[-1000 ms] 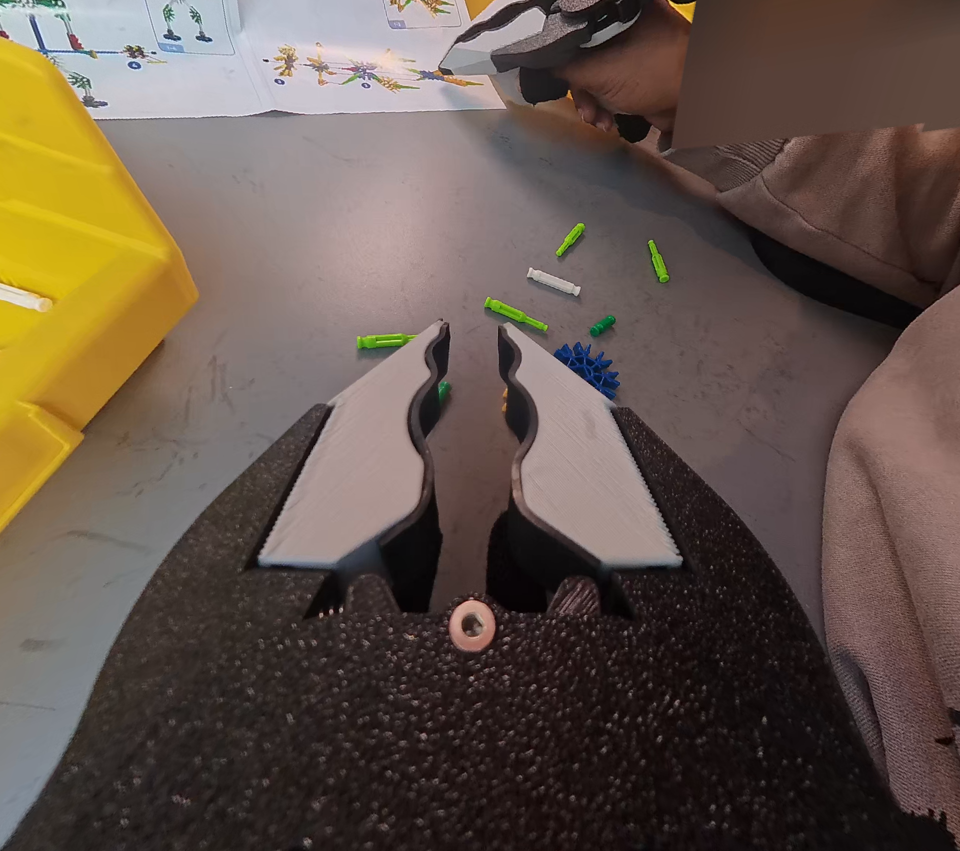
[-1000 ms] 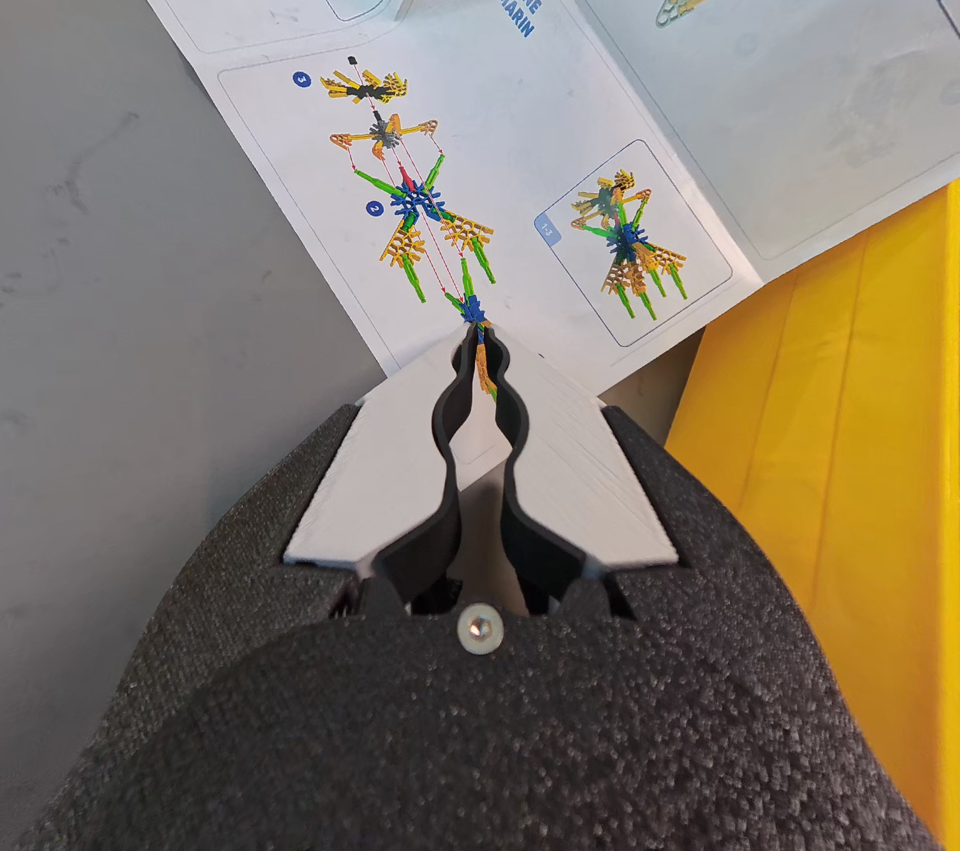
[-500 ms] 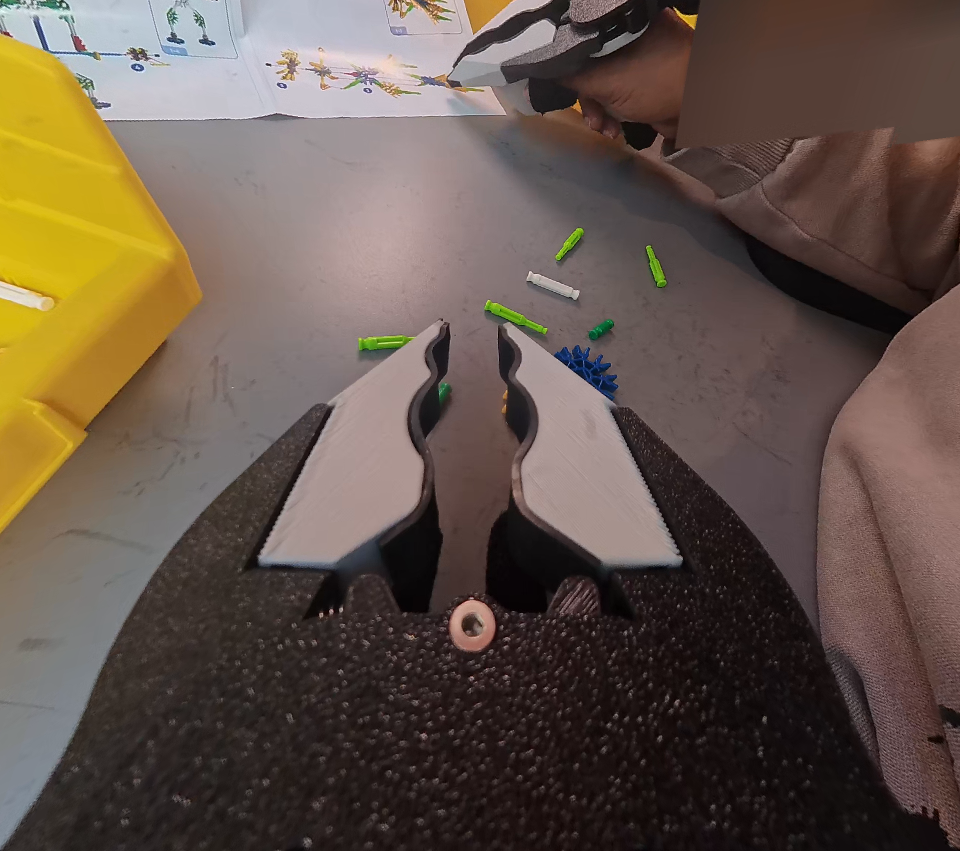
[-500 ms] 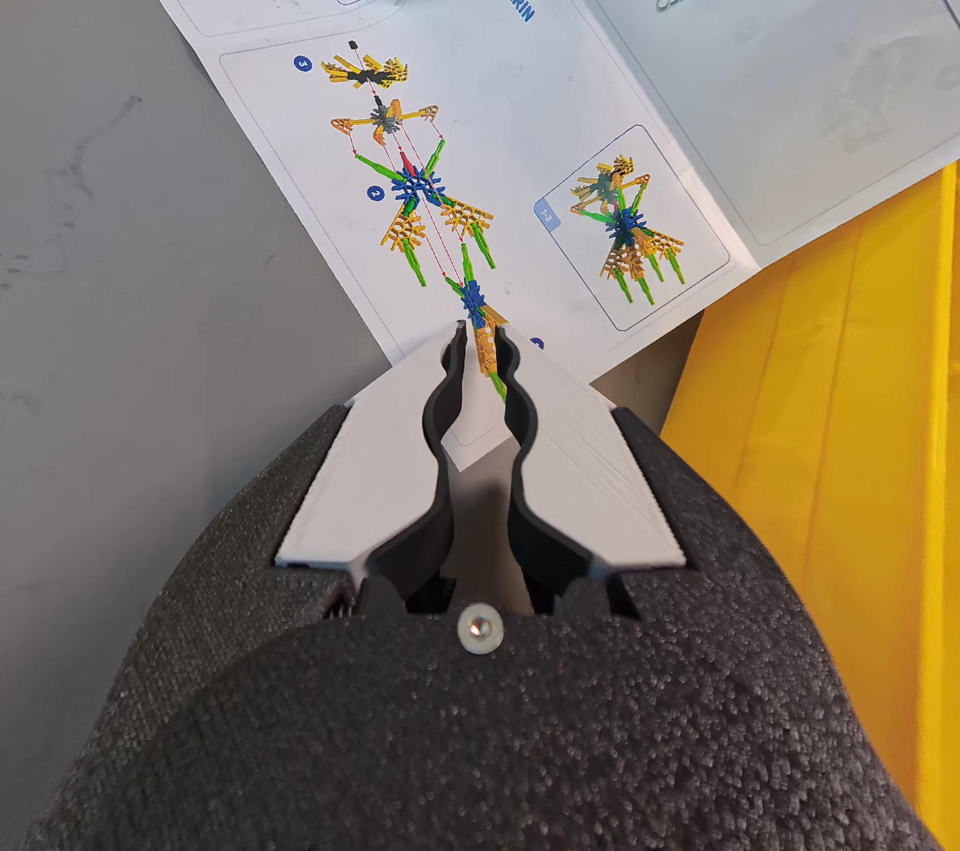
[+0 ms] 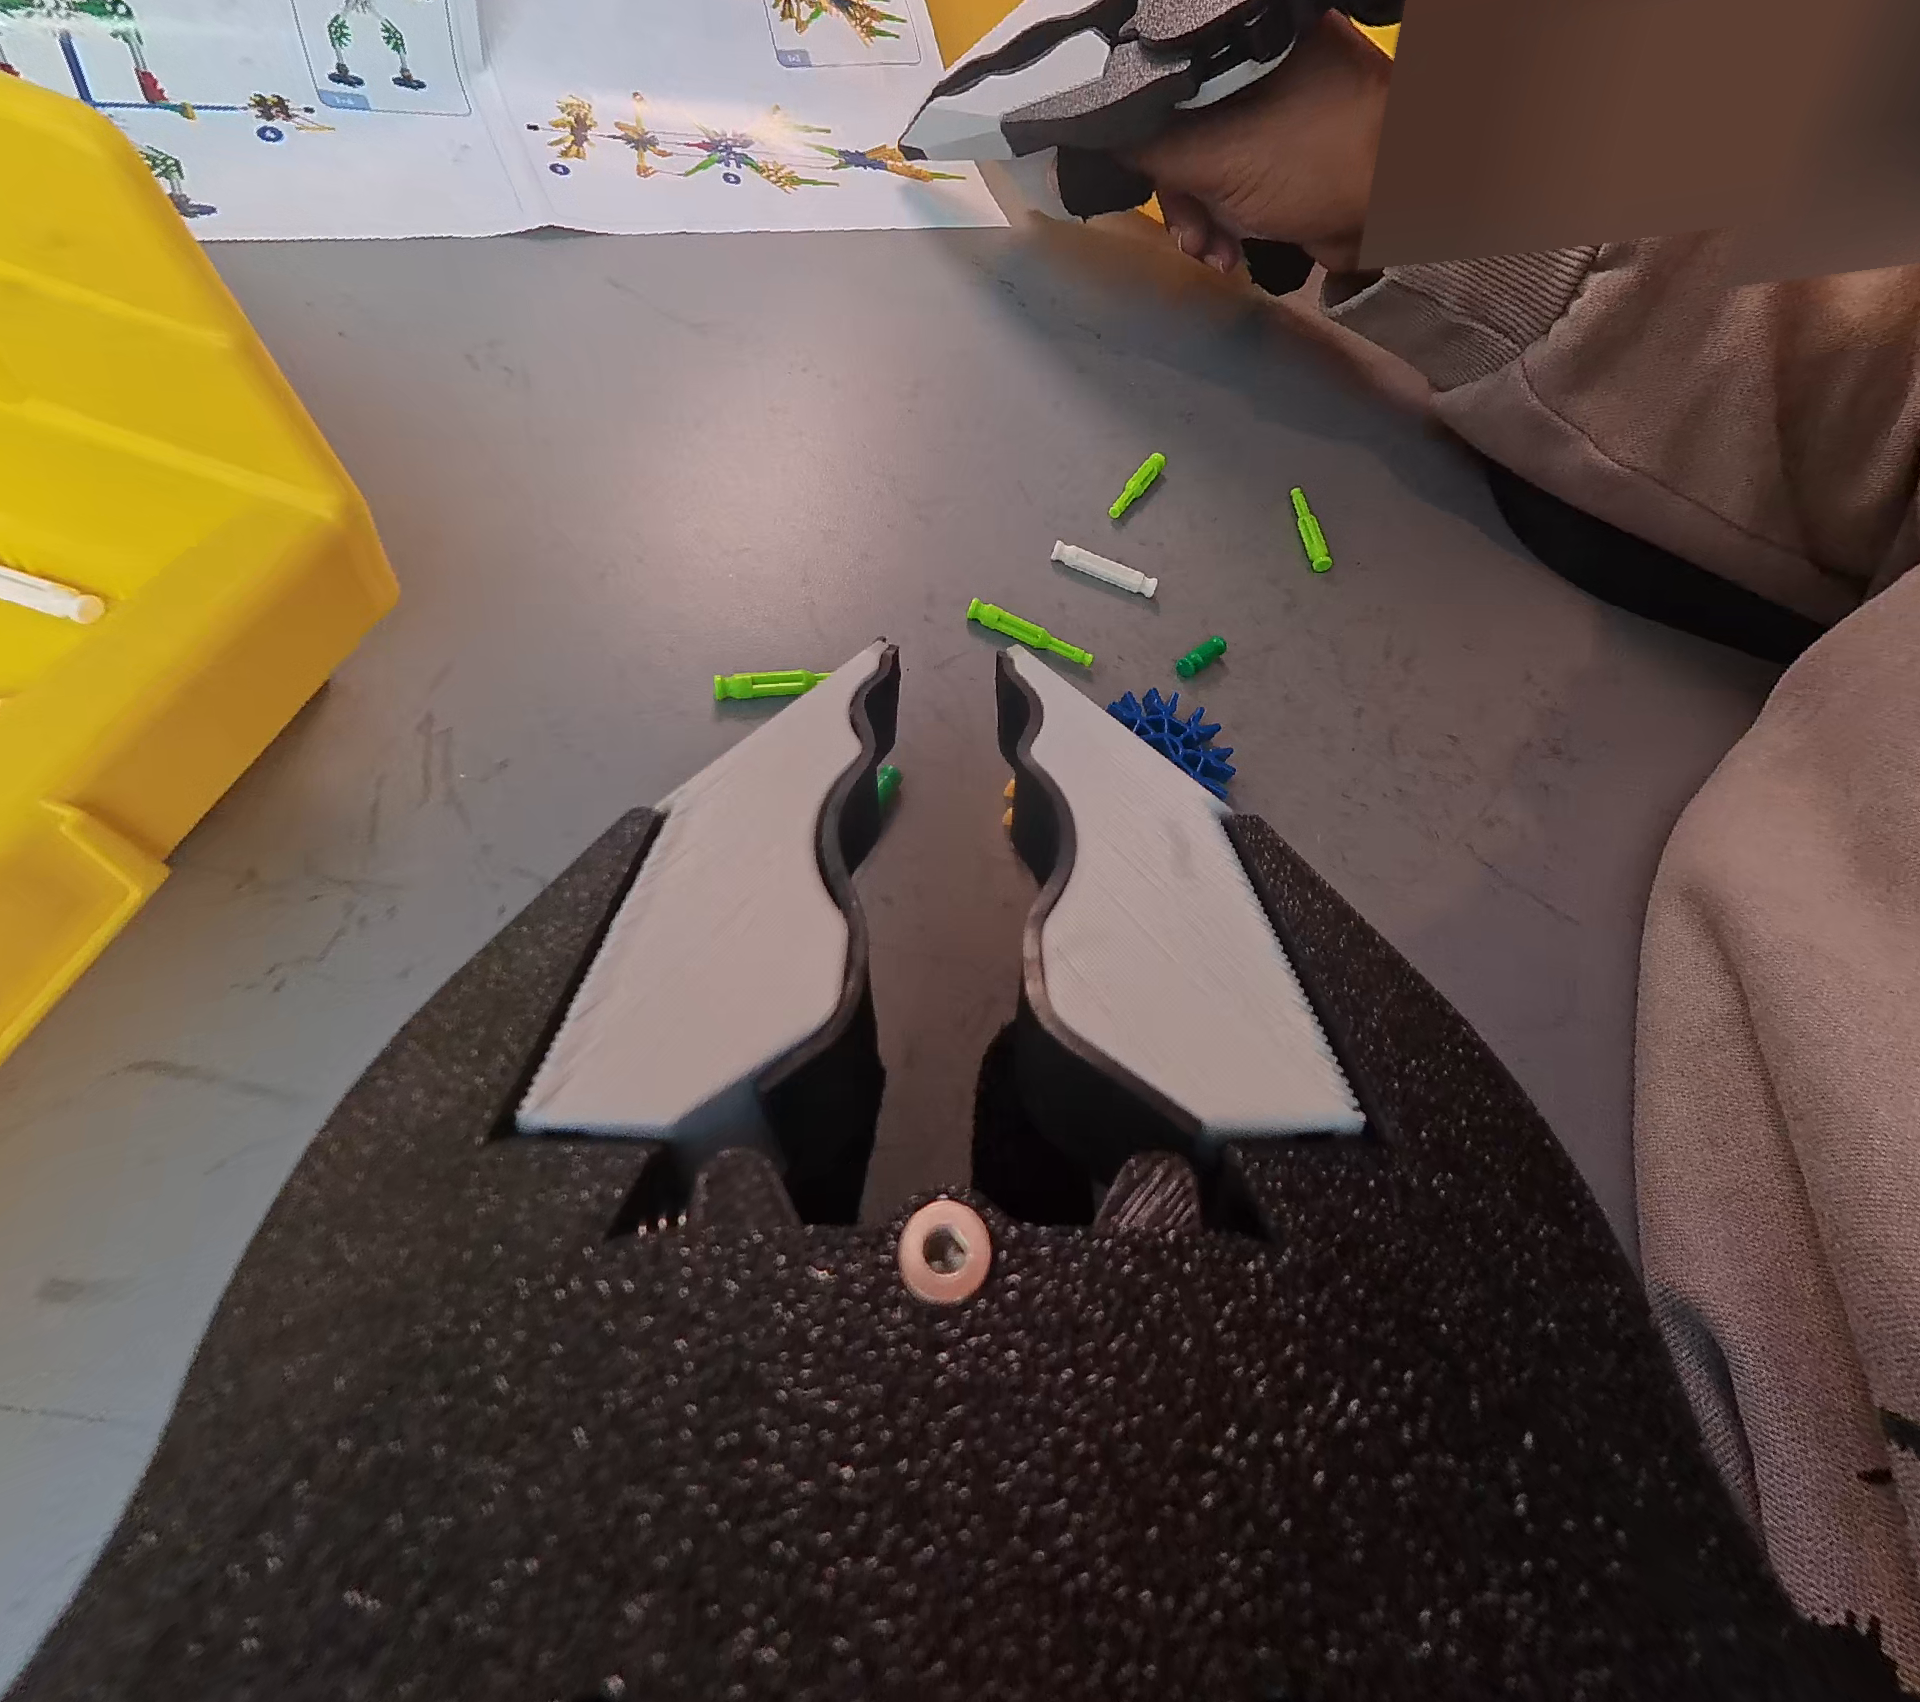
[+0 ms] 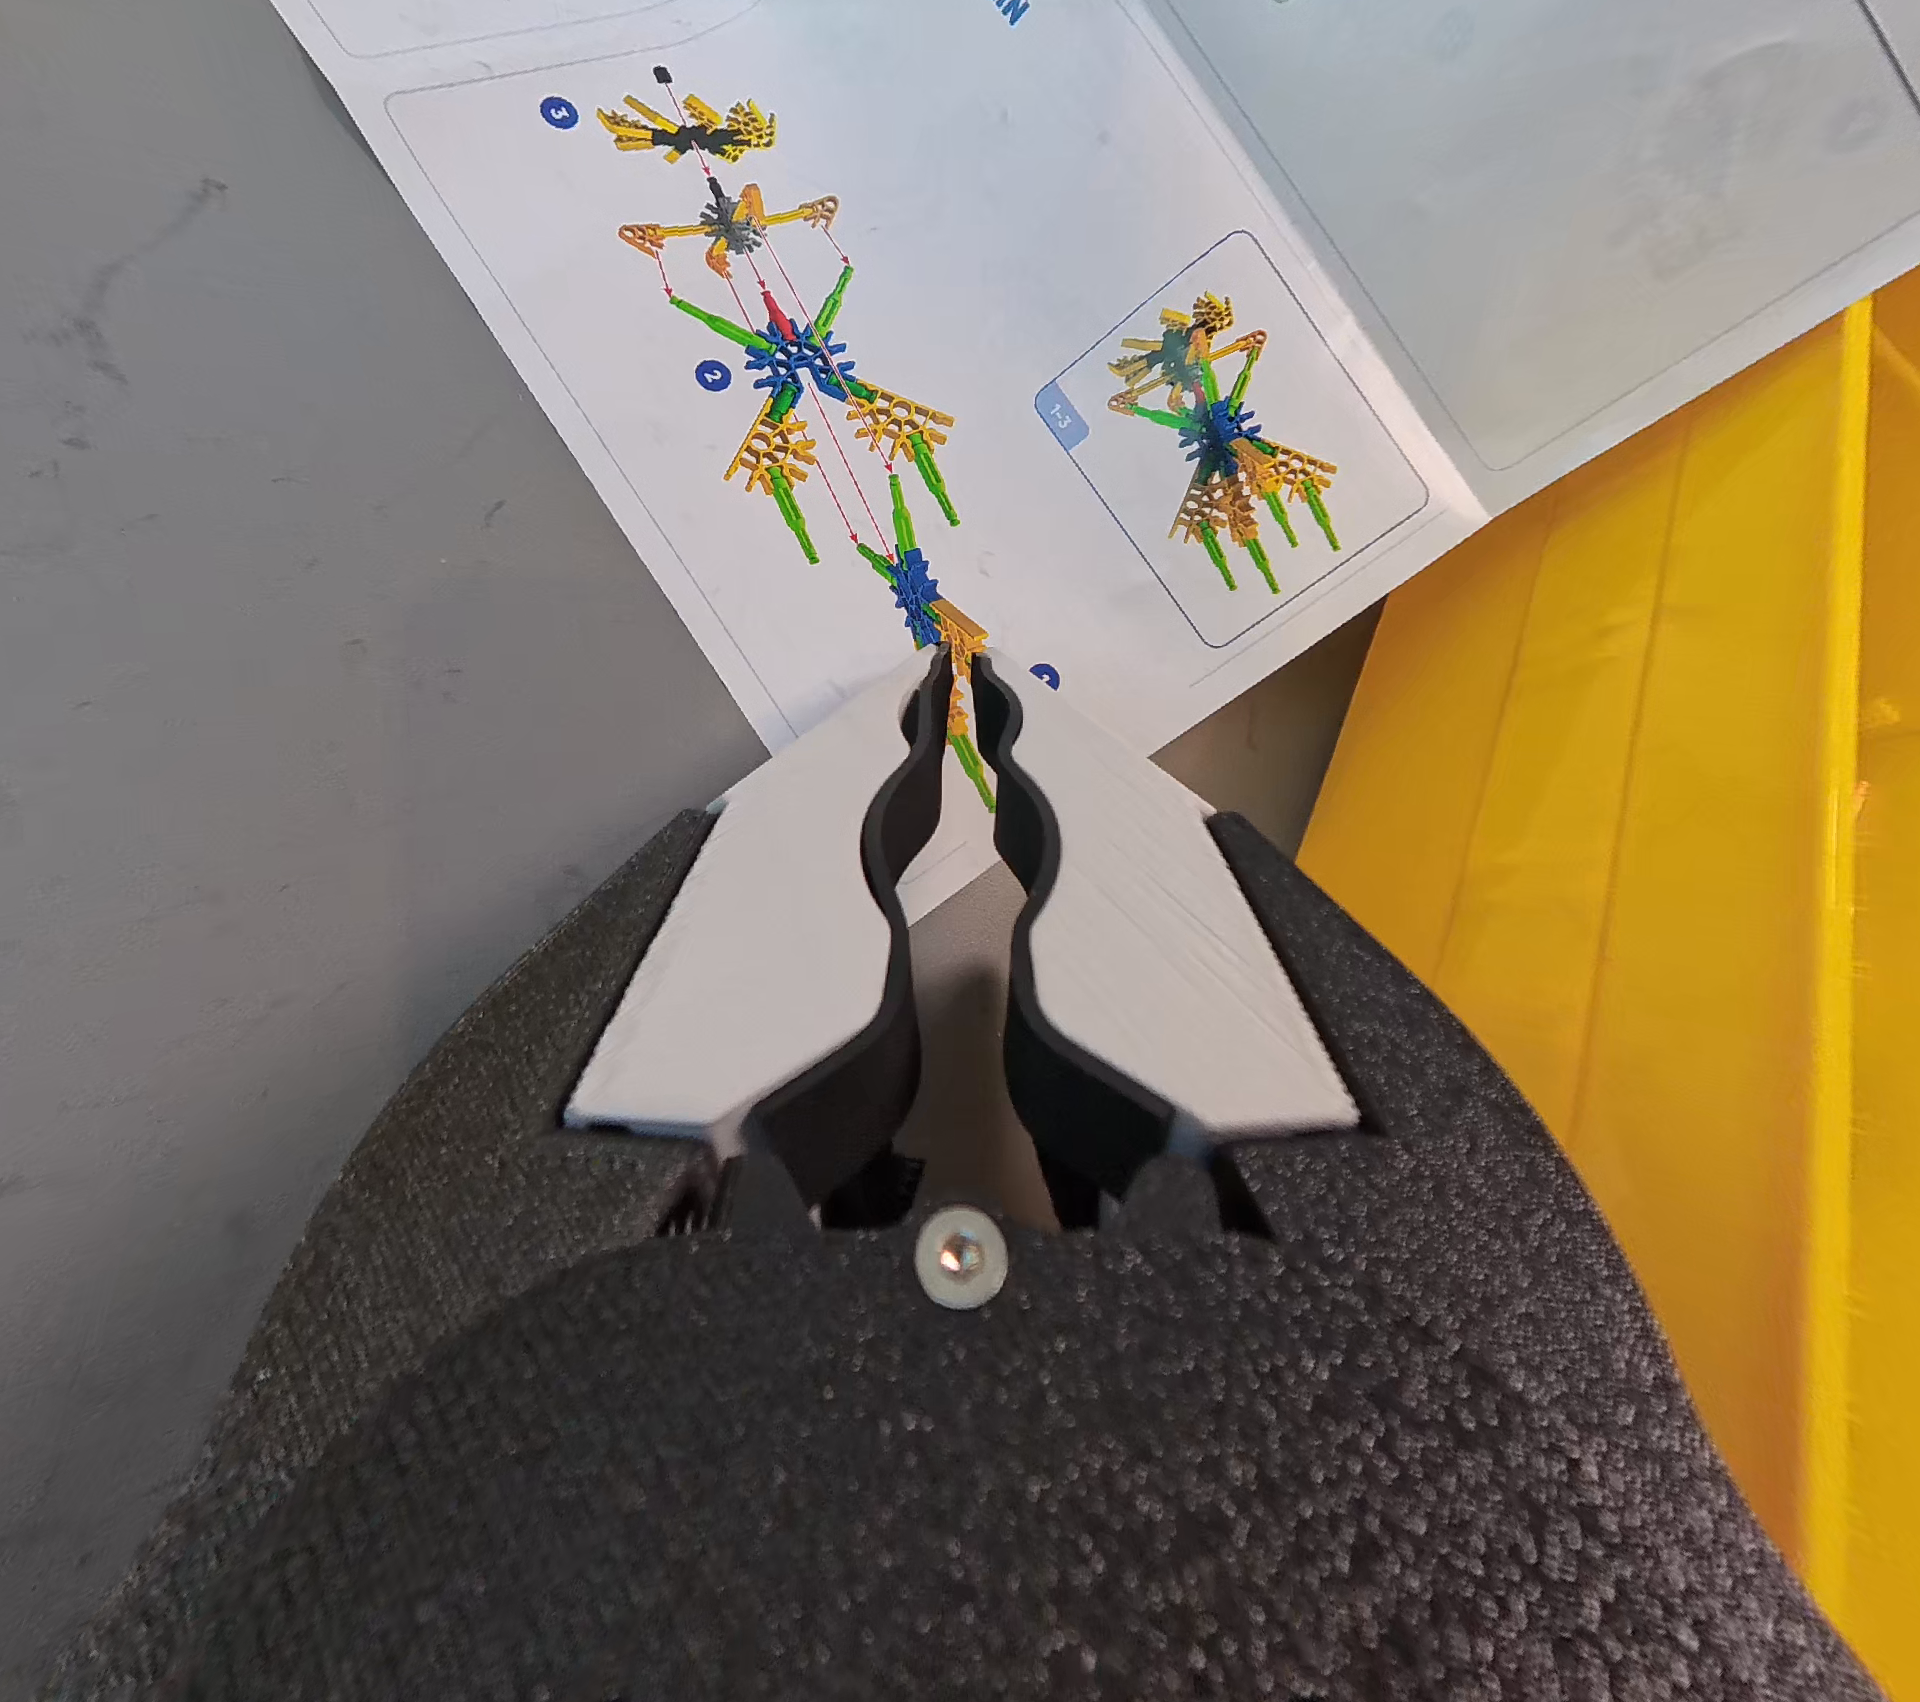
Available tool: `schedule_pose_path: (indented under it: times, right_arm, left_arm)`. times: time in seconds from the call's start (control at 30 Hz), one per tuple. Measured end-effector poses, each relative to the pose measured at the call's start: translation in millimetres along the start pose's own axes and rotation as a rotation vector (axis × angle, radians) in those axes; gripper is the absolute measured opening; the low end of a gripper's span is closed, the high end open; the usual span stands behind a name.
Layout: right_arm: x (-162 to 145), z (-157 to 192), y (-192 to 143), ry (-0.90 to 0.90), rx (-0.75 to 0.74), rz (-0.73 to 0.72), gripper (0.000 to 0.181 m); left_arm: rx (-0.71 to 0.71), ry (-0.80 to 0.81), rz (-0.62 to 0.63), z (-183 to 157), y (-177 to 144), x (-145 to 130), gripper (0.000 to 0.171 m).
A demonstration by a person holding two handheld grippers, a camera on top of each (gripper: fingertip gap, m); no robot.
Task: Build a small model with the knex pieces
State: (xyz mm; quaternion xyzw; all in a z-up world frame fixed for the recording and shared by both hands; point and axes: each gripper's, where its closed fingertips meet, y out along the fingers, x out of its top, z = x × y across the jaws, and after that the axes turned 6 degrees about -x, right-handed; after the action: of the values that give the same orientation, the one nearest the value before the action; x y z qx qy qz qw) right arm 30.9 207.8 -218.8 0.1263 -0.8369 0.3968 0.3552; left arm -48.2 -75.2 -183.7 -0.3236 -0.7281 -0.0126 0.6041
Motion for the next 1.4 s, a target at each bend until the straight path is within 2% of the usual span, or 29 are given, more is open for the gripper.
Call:
schedule_pose_path:
  times: [0.77,1.07,1.17,1.23,1.33,1.4]
  right_arm:
    - [1.4,5.2,2.7,-0.009,0.013,-0.007,0.001]
    - [20.5,-2.7,-19.2,0.003,0.01,-0.086,0.006]
    - [39.5,12.2,-44.3,-0.008,0.155,-0.188,0.007]
    - [48.8,38.2,-71.7,-0.078,0.35,-0.251,0.008]
    - [41.4,72.0,-106.7,-0.232,0.549,-0.284,0.012]
    - [22.7,95.1,-125.0,-0.315,0.664,-0.261,0.015]
  left_arm:
    - [-0.003,-0.002,0.003,-0.7,0.1,0.1,0.019]
    - [0.003,0.095,0.03,-10.7,2.0,-0.8,0.021]
    - [-0.023,0.168,0.039,-22.5,3.5,0.3,0.024]
    - [-0.064,0.211,0.068,-33.3,6.8,-4.2,0.028]
    - [-0.129,0.28,0.123,-49.1,12.8,-14.2,0.031]
    - [-0.155,0.325,0.171,-55.6,16.2,-23.3,0.032]
